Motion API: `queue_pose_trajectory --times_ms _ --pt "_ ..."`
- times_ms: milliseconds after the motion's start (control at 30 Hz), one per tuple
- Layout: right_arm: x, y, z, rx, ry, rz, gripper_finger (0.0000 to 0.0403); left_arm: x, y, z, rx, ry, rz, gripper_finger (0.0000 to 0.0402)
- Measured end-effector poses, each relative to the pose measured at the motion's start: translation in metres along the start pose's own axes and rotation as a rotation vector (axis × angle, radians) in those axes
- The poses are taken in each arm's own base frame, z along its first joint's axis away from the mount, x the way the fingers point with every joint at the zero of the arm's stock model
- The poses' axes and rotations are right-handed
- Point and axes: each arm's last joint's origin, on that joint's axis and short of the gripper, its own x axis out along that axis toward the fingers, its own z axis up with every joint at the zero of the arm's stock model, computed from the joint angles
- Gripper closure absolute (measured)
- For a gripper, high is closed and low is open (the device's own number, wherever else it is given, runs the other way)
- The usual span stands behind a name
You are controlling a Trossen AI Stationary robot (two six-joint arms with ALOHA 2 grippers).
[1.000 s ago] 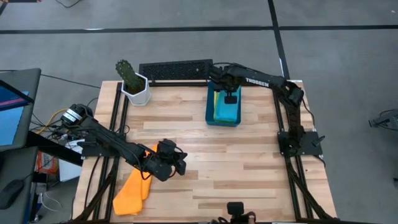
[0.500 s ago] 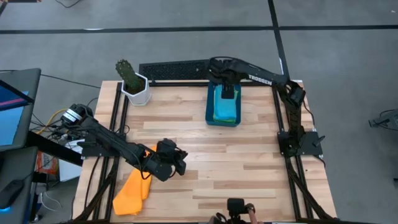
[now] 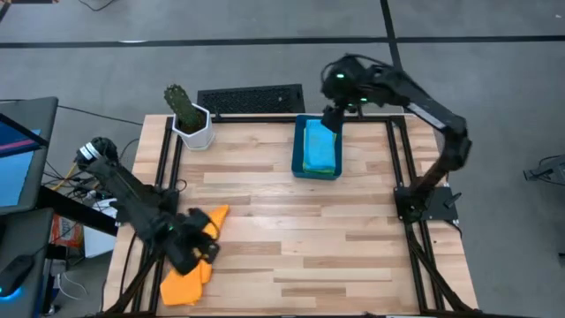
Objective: Fold microfiber towels
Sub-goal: Fold the orange towel
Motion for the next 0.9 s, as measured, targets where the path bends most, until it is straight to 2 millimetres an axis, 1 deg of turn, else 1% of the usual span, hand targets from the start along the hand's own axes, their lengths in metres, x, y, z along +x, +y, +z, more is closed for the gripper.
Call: queue_pose_trajectory --times_ms 100,200,300,400,467,533,633,733,800,900 --pt "-0.028 0.008 -0.009 0.050 -0.045 0.012 0.0145 0.001 0.016 -0.020 -0.074 -0.036 0.061 0.0295" --pt "-0.047 0.019 -0.019 0.088 -0.071 0.040 0.0145 0.010 0.021 -0.039 -0.087 0.012 0.055 0.0294" --pt "-0.061 0.032 -0.030 0.094 -0.073 0.072 0.0145 0.021 0.012 -0.066 -0.081 0.127 -0.036 0.0294" --pt "-0.069 0.043 -0.039 0.105 -0.074 0.096 0.0145 0.025 -0.003 -0.087 -0.056 0.210 -0.128 0.0294" --pt "-0.071 0.049 -0.045 0.110 -0.069 0.113 0.0145 0.026 -0.015 -0.099 -0.055 0.253 -0.174 0.0294" --pt "-0.071 0.055 -0.051 0.108 -0.060 0.128 0.0145 0.026 -0.024 -0.110 -0.048 0.271 -0.185 0.0294" --pt "-0.067 0.063 -0.057 0.107 -0.043 0.128 0.0145 0.025 -0.036 -0.121 -0.015 0.300 -0.162 0.0294" --pt "-0.060 0.070 -0.061 0.098 -0.017 0.135 0.0145 0.025 -0.047 -0.131 0.053 0.320 -0.155 0.0294" --pt "-0.054 0.074 -0.064 0.096 0.009 0.138 0.0145 0.024 -0.053 -0.137 0.102 0.330 -0.128 0.0294" --pt "-0.045 0.080 -0.067 0.081 0.027 0.145 0.0145 0.027 -0.054 -0.141 0.168 0.321 -0.019 0.0294"
